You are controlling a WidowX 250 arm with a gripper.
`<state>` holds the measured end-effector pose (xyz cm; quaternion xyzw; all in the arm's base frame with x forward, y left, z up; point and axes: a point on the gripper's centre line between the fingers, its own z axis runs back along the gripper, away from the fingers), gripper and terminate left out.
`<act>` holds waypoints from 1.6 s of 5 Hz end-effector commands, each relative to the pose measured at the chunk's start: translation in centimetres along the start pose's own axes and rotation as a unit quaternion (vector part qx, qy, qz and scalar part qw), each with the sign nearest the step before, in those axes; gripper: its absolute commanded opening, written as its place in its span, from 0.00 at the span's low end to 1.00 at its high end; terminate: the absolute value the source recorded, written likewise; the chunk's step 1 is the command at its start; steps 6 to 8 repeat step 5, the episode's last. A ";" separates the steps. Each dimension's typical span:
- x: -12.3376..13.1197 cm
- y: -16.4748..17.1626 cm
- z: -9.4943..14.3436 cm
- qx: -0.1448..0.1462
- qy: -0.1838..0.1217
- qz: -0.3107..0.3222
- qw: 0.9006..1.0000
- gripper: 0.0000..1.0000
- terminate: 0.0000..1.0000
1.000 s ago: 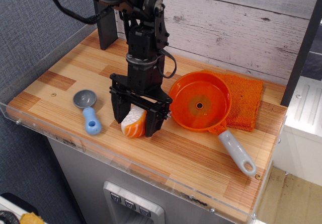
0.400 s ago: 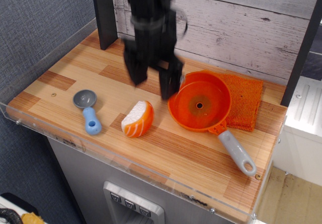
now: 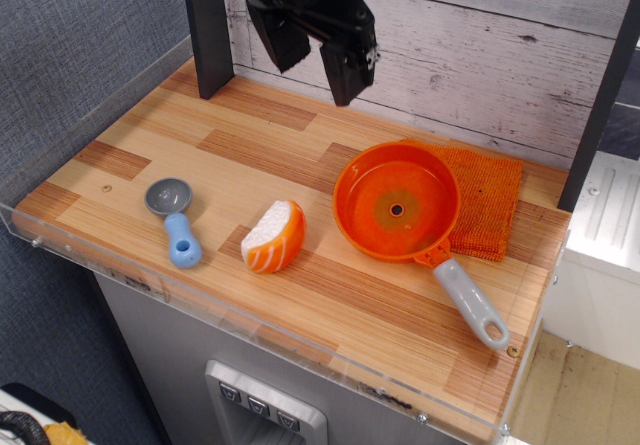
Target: Put the sushi between the pan and spoon
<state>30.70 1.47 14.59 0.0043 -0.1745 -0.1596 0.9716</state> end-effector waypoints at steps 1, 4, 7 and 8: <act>-0.7 0.9 2.0 0.011 -0.022 0.000 1.000 1.00 0.00; -0.7 0.9 2.0 0.011 -0.022 0.000 1.000 1.00 0.00; -0.7 0.9 2.0 0.011 -0.022 0.000 1.000 1.00 1.00; -0.7 0.9 2.0 0.011 -0.022 0.000 1.000 1.00 1.00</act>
